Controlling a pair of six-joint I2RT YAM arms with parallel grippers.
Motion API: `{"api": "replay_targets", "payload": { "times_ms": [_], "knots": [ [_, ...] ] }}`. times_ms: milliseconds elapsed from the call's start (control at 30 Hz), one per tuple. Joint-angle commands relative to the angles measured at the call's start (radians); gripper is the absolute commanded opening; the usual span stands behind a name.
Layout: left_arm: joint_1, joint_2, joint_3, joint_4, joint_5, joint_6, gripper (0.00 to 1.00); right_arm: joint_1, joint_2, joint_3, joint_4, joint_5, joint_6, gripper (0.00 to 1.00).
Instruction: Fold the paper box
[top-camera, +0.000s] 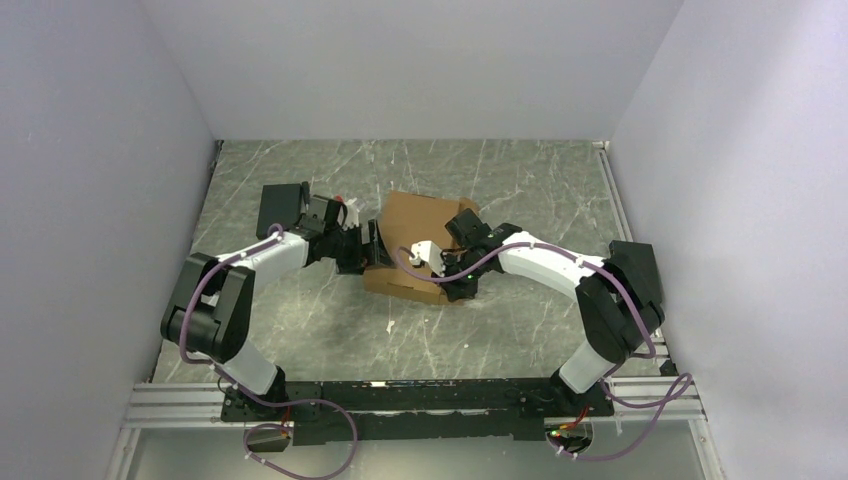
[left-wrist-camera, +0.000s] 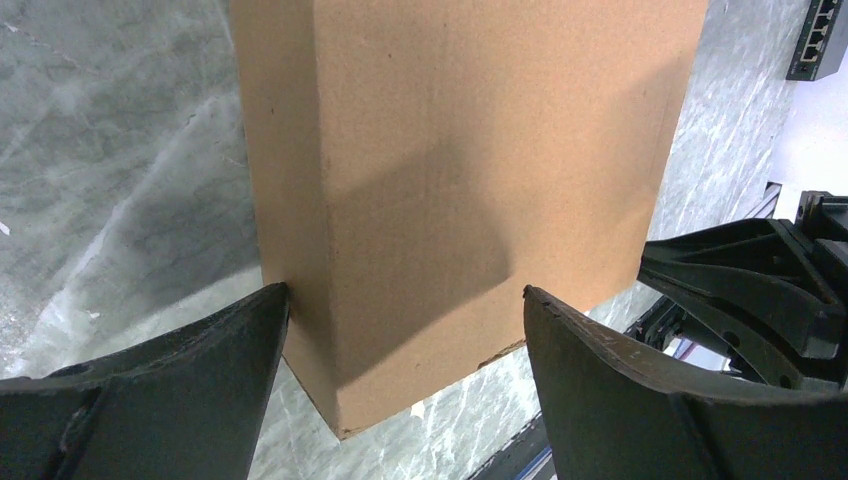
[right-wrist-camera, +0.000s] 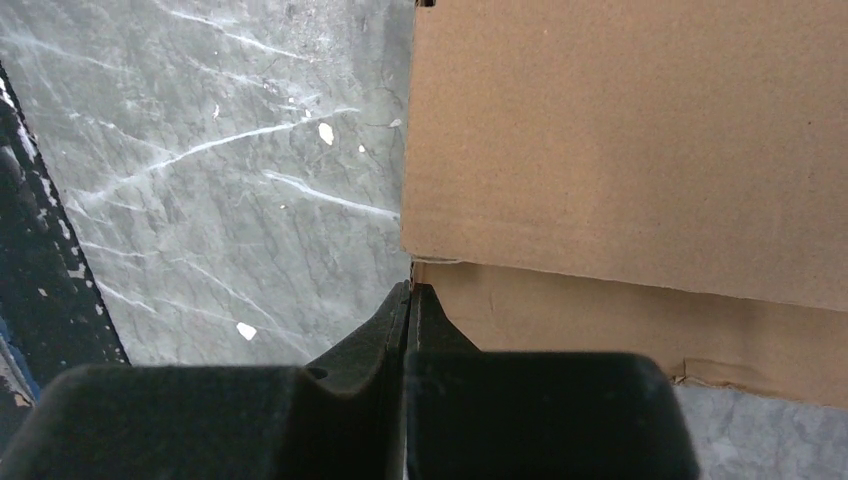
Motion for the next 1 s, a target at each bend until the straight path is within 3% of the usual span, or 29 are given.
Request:
{"api": "replay_targets", "payload": {
  "times_ms": [0, 200, 400, 667, 967],
  "knots": [
    [-0.036, 0.023, 0.035, 0.027, 0.060, -0.007, 0.90, 0.020, 0.012, 0.039, 0.132, -0.018, 0.074, 0.00],
    [-0.037, 0.024, 0.035, 0.032, 0.063, -0.014, 0.90, 0.036, 0.026, 0.022, 0.209, 0.021, 0.139, 0.00],
    [-0.037, 0.022, 0.032, 0.020, 0.048, -0.009, 0.91, 0.038, 0.026, 0.033, 0.170, 0.001, 0.104, 0.01],
    [-0.037, 0.018, 0.038, 0.001, 0.033, 0.001, 0.91, 0.029, -0.006, 0.047, 0.086, -0.029, 0.014, 0.18],
    [-0.037, 0.020, 0.047, -0.011, 0.028, 0.006, 0.92, -0.010, -0.055, 0.065, 0.011, -0.101, -0.050, 0.29]
  ]
}}
